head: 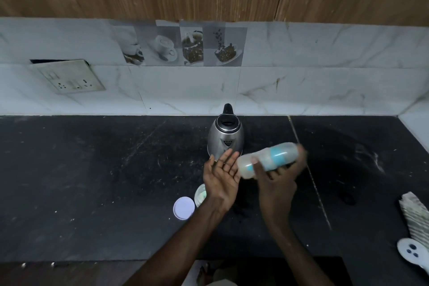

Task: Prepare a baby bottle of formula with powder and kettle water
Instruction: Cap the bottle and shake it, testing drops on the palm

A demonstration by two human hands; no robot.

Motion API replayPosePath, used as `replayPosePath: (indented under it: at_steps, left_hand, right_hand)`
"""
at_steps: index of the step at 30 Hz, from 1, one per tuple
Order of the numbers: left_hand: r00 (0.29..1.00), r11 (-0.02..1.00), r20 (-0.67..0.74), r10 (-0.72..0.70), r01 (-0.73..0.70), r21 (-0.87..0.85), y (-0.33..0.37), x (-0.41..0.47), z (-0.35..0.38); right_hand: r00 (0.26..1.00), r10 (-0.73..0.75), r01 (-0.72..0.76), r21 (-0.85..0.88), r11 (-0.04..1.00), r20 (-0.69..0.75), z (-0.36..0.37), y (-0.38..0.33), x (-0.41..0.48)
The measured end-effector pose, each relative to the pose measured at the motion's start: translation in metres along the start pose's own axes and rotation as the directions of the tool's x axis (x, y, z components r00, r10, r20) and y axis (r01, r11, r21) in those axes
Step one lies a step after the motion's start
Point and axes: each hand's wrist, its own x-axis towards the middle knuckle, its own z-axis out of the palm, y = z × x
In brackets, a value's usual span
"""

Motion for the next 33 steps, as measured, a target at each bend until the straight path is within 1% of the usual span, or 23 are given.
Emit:
replayPosePath:
  at_steps: [2, 3, 6, 7, 9, 10, 11, 13, 14, 15, 18, 19, 20, 22, 24, 25, 26, 27, 28, 29, 30, 31, 33]
  left_hand:
    - [0.999, 0.999, 0.011, -0.035, 0.035, -0.008, -0.001, 0.000, -0.001]
    - [0.999, 0.999, 0.012, -0.038, 0.038, 0.001, 0.000, 0.000, 0.000]
    - [1.000, 1.000, 0.030, -0.009, 0.008, 0.014, 0.003, 0.004, 0.003]
    - [1.000, 1.000, 0.024, -0.005, 0.005, 0.007, 0.005, 0.005, 0.003]
    - [1.000, 1.000, 0.018, -0.019, 0.019, -0.005, 0.007, 0.005, -0.002]
    - [1.000, 1.000, 0.015, -0.025, 0.025, 0.004, 0.008, 0.005, -0.005]
    - [1.000, 1.000, 0.009, -0.019, 0.019, 0.012, 0.009, 0.005, -0.007]
    - [1.000, 1.000, 0.008, 0.002, -0.002, 0.022, 0.013, 0.006, -0.008]
    - [1.000, 1.000, 0.009, 0.005, -0.005, 0.029, 0.014, 0.006, -0.009]
    - [1.000, 1.000, 0.007, 0.005, -0.005, 0.023, 0.015, 0.007, -0.009]
    - [1.000, 0.999, 0.003, -0.011, 0.011, 0.037, 0.013, 0.007, -0.008]
    - [1.000, 0.999, -0.004, -0.011, 0.011, 0.048, 0.012, 0.008, -0.007]
    - [1.000, 0.999, -0.016, -0.004, 0.005, 0.051, 0.012, 0.008, -0.006]
    - [0.999, 0.998, -0.034, 0.003, -0.001, 0.063, 0.012, 0.009, -0.005]
    - [0.999, 0.998, -0.052, 0.008, -0.005, 0.063, 0.013, 0.008, -0.007]
    - [0.998, 0.998, -0.061, 0.007, -0.003, 0.059, 0.011, 0.008, -0.008]
    - [0.998, 0.999, -0.069, 0.004, -0.001, 0.053, 0.010, 0.010, -0.008]
    - [0.997, 0.999, -0.079, 0.002, 0.002, 0.052, 0.008, 0.011, -0.008]
    - [0.996, 0.999, -0.085, -0.002, 0.007, 0.049, 0.004, 0.012, -0.007]
    - [0.996, 0.999, -0.092, -0.010, 0.015, 0.050, 0.001, 0.013, -0.007]
    - [0.995, 0.998, -0.100, -0.019, 0.025, 0.057, -0.002, 0.014, -0.006]
    - [0.994, 0.997, -0.108, -0.022, 0.030, 0.068, -0.004, 0.015, -0.005]
    - [0.995, 0.996, -0.103, -0.010, 0.018, 0.086, -0.003, 0.015, -0.002]
  right_hand:
    - [0.979, 0.021, 0.010, -0.155, 0.988, 0.202, 0.004, 0.009, -0.010]
    - [0.977, 0.030, 0.005, -0.165, 0.986, 0.211, 0.005, 0.012, -0.011]
    - [0.999, 0.039, -0.039, 0.006, 0.999, 0.020, 0.008, 0.010, -0.006]
    - [0.999, 0.035, -0.035, -0.012, 0.999, 0.030, 0.012, 0.009, -0.007]
    - [0.983, 0.022, 0.002, -0.134, 0.991, 0.181, 0.016, 0.012, -0.013]
    - [0.980, 0.011, 0.023, -0.167, 0.986, 0.201, 0.015, 0.014, -0.012]
    - [0.986, 0.002, 0.023, -0.153, 0.988, 0.165, 0.012, 0.013, -0.008]
    - [1.000, 0.006, -0.006, -0.025, 1.000, -0.009, 0.008, 0.008, 0.003]
    - [0.999, 0.005, -0.004, 0.014, 1.000, -0.048, 0.006, 0.009, 0.006]
    - [1.000, 0.009, -0.009, -0.003, 1.000, -0.013, 0.008, 0.007, 0.006]
    - [0.954, 0.043, 0.046, -0.284, 0.958, 0.297, 0.011, 0.016, -0.006]
    - [0.953, 0.036, 0.056, -0.291, 0.955, 0.300, 0.008, 0.013, -0.004]
    - [0.969, 0.013, 0.048, -0.242, 0.969, 0.247, 0.005, 0.004, 0.002]
    - [0.999, -0.032, 0.033, -0.037, 0.999, 0.028, -0.004, -0.015, 0.022]
    - [0.977, -0.038, 0.076, 0.179, 0.981, -0.208, -0.010, -0.028, 0.035]
    - [0.957, -0.017, 0.084, 0.220, 0.972, -0.290, -0.010, -0.024, 0.035]
    - [0.947, 0.029, 0.039, 0.206, 0.978, -0.319, -0.007, -0.019, 0.034]
    - [0.963, 0.086, -0.049, 0.147, 0.988, -0.255, -0.002, -0.012, 0.029]
    - [0.984, 0.146, -0.144, 0.023, 0.989, -0.104, 0.002, -0.004, 0.024]
    - [0.980, 0.189, -0.182, -0.103, 0.978, 0.062, 0.002, 0.003, 0.019]
    - [0.969, 0.198, -0.172, -0.168, 0.971, 0.149, 0.000, 0.009, 0.015]
    - [0.975, 0.175, -0.153, -0.160, 0.975, 0.134, -0.003, 0.011, 0.016]
    - [0.992, 0.116, -0.115, 0.030, 0.993, -0.049, -0.010, 0.000, 0.025]
